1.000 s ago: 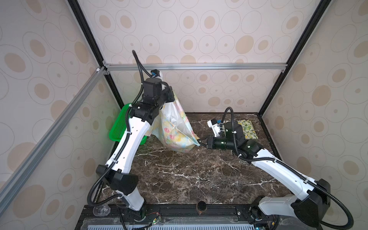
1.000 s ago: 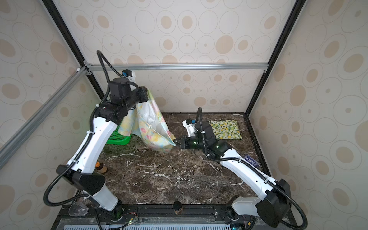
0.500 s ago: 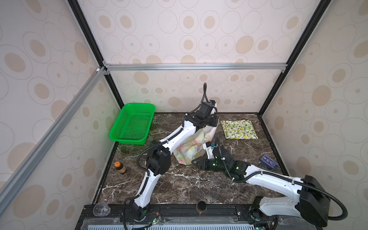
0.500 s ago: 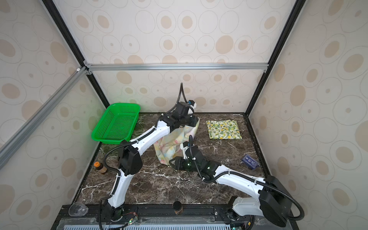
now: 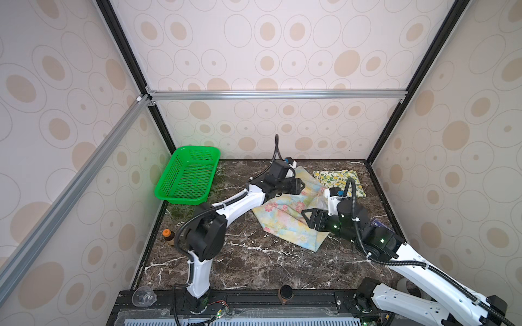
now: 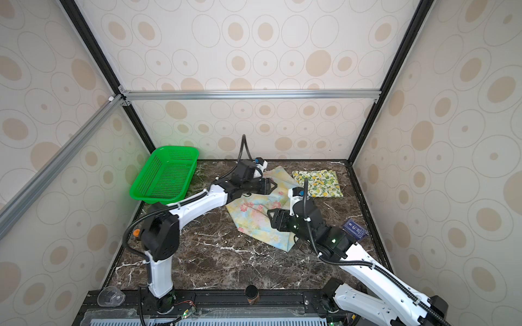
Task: Fold and stack the skirts
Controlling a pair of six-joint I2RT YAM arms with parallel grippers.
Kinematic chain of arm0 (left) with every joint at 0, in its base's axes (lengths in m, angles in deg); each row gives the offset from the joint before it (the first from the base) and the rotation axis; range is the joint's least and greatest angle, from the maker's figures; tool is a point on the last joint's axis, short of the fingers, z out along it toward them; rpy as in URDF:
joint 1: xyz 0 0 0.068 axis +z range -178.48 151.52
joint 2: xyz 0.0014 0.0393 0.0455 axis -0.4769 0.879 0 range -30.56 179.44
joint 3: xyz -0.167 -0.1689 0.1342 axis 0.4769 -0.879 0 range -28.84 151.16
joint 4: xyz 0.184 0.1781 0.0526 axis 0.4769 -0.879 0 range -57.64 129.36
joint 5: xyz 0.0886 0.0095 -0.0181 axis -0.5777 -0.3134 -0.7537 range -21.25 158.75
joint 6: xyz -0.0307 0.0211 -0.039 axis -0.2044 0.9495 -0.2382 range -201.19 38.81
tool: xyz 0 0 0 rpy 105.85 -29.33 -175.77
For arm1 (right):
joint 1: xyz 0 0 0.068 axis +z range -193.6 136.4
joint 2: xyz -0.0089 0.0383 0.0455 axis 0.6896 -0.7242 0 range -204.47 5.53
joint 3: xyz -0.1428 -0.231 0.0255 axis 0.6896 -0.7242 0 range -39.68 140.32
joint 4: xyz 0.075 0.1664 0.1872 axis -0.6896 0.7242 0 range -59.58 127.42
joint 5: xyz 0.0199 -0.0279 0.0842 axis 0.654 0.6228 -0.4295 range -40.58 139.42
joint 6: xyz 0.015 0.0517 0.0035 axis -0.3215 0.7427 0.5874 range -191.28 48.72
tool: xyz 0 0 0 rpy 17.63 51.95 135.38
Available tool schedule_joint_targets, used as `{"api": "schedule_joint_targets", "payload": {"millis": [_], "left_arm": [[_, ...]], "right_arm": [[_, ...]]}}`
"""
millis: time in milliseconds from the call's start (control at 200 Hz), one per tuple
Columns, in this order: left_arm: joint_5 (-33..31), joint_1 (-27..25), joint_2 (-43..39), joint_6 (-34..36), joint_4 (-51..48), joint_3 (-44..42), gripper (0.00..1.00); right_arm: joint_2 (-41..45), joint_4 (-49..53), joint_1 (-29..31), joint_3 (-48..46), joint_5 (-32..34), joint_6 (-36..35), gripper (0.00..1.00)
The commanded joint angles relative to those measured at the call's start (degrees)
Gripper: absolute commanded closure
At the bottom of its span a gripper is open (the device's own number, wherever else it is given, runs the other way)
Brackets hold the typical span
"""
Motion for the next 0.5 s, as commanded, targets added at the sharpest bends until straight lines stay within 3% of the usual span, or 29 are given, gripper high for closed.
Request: {"api": "schedule_joint_targets", "payload": {"millis": [0, 195, 495], "left_arm": [[-3.2, 1.8, -5.9, -3.2, 1.2, -9.5, 0.50], [-6.3, 3.3, -7.0, -8.8, 7.4, -24.5, 0.57], [-7.1, 5.2, -0.9, -10.0, 11.2, -28.6, 0.60]], "right_arm": [[-3.5, 1.6, -7.1, -1.9, -3.6, -4.2, 0.32], [-12.7, -4.7, -15.1, -3.9, -9.4, -4.7, 0.38], [-16.4, -5.2, -17.7, -3.8, -7.8, -5.7, 0.40]]}}
